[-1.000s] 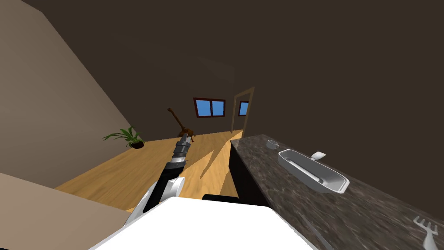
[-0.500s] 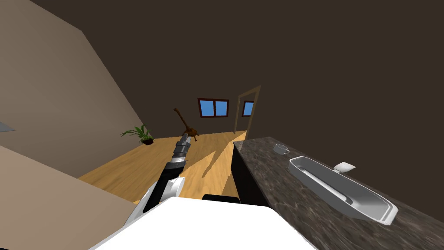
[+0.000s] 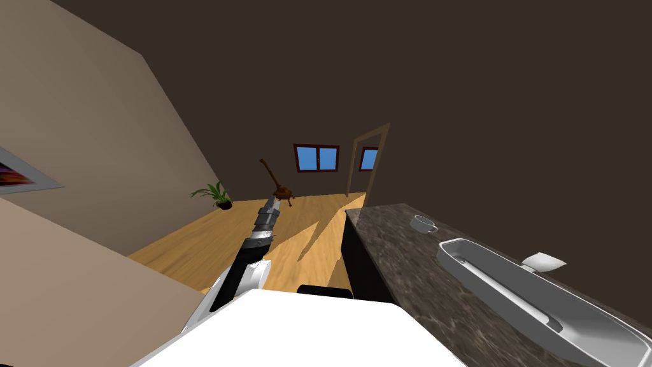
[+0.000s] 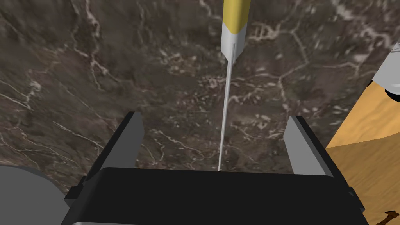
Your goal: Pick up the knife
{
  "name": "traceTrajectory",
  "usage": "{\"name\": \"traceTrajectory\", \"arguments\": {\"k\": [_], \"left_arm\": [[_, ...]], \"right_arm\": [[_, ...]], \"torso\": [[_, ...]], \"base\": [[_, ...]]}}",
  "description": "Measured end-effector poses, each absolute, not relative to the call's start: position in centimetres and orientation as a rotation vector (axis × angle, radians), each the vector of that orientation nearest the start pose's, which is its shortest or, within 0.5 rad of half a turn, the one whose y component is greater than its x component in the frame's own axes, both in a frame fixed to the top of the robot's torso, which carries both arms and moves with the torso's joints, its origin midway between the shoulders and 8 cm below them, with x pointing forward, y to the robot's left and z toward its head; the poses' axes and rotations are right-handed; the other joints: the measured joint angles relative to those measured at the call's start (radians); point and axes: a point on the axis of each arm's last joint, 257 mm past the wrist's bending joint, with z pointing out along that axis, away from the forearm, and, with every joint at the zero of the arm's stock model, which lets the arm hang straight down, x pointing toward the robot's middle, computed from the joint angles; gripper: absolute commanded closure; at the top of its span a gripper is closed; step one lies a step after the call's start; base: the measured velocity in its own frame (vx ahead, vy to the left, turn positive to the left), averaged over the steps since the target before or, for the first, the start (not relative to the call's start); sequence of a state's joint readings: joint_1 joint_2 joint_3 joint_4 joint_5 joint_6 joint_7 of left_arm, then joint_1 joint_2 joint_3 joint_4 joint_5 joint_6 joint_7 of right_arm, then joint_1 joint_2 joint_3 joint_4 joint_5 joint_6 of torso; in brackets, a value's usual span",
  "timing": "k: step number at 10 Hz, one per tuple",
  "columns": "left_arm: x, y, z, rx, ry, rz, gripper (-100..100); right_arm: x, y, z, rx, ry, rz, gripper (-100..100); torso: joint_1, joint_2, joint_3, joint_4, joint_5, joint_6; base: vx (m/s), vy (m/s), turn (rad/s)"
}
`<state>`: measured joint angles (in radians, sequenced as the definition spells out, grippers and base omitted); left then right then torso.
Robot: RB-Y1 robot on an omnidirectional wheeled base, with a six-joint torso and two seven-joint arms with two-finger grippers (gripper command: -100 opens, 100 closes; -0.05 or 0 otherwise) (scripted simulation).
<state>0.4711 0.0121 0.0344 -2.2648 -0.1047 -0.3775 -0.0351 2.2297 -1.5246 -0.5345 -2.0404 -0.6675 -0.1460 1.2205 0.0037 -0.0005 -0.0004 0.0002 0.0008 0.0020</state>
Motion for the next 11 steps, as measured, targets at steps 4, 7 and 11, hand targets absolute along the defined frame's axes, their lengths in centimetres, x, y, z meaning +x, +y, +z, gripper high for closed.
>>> {"name": "traceTrajectory", "arguments": {"k": [4, 7, 11], "left_arm": [[36.9, 28.3, 0.3, -0.657, 0.760, -1.146, 0], [36.9, 28.3, 0.3, -0.657, 0.760, -1.146, 0], [36.9, 28.2, 0.3, -0.657, 0.760, -1.146, 0]], "right_arm": [[-8.3, -51.3, -30.4, -0.320, 3.044, -0.050, -100], [-6.8, -51.4, -31.5, -0.347, 3.041, -0.040, -100], [-5.2, -51.9, -32.7, -0.372, 3.040, -0.039, 100]], "torso": [[0.000, 0.002, 0.001, 0.001, 0.000, 0.000], [0.000, 0.004, 0.002, 0.001, 0.000, 0.000], [0.000, 0.003, 0.002, 0.001, 0.000, 0.000]], "base": [[0.000, 0.000, -0.011], [-0.024, 0.003, -0.065], [-0.010, 0.002, -0.029]]}}
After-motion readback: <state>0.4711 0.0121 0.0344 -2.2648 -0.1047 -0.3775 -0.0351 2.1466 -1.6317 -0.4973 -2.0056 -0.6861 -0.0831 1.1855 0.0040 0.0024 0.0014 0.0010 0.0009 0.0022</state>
